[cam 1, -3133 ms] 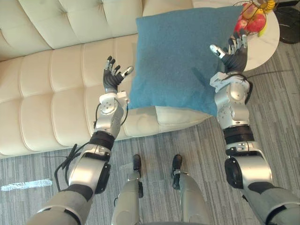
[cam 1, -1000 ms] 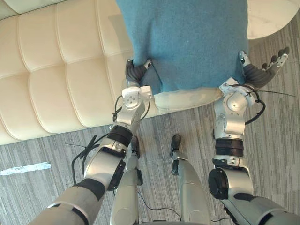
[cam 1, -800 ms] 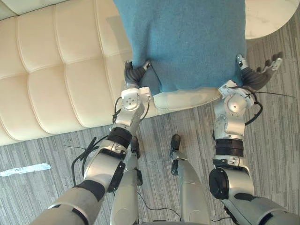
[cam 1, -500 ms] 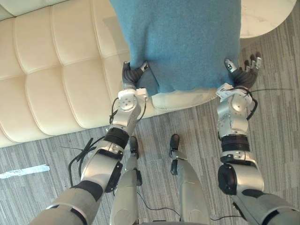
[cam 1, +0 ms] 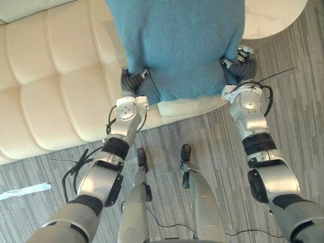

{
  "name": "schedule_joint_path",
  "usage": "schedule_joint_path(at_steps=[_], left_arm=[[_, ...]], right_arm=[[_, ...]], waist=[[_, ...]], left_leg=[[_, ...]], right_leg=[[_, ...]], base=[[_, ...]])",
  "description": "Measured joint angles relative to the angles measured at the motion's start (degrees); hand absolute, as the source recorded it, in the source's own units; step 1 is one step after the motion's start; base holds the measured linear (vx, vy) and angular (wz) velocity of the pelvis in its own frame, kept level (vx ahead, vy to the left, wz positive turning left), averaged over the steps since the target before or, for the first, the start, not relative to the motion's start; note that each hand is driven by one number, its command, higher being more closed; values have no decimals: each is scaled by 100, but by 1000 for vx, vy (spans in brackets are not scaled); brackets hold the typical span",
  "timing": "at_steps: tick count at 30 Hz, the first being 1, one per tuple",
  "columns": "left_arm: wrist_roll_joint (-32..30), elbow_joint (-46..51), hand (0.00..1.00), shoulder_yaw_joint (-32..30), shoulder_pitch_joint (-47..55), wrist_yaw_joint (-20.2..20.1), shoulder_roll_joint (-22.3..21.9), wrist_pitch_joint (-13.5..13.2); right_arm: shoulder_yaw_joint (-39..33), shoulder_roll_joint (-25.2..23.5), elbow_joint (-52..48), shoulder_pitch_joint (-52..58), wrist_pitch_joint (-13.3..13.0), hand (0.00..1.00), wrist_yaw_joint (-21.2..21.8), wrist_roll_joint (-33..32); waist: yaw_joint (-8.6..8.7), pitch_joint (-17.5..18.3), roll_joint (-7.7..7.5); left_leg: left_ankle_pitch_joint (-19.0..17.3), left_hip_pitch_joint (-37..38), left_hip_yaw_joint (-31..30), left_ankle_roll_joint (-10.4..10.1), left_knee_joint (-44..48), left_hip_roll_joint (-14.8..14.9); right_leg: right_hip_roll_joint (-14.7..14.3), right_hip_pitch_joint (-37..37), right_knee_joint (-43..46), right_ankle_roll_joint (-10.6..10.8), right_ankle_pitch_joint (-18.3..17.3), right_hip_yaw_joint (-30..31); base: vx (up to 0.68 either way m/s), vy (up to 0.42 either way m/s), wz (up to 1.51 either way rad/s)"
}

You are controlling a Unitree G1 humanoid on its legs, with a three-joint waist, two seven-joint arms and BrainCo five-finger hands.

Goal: Pick up cushions and gather them together orderly.

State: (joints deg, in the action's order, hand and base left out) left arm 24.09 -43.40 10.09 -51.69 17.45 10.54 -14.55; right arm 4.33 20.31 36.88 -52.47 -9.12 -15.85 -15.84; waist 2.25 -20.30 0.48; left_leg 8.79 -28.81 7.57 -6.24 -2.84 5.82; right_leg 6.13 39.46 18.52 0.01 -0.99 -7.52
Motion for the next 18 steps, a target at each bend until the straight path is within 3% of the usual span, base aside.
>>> schedule_joint_path(at_steps=[7,18], left_arm=[[94,717,100,186,689,141,-178,32],[95,2936,100,460,2692,157,-258,14]], right_arm=[[26,-115,-737,1058,57,100,-55,4],[-150,-1169,-2735,3634,71,100,-174,28]], waist=[[-159,3,0],[-247,79,-9]], left_leg=[[-3,324,-49,-1,22,-2],[-305,1210,-3,17,208,23]], right_leg=[[4,-382,1,2,-15,-43],[10,-1370,-2,27,-210,-95]], base=[[-6,-15,5],[7,-12,1]])
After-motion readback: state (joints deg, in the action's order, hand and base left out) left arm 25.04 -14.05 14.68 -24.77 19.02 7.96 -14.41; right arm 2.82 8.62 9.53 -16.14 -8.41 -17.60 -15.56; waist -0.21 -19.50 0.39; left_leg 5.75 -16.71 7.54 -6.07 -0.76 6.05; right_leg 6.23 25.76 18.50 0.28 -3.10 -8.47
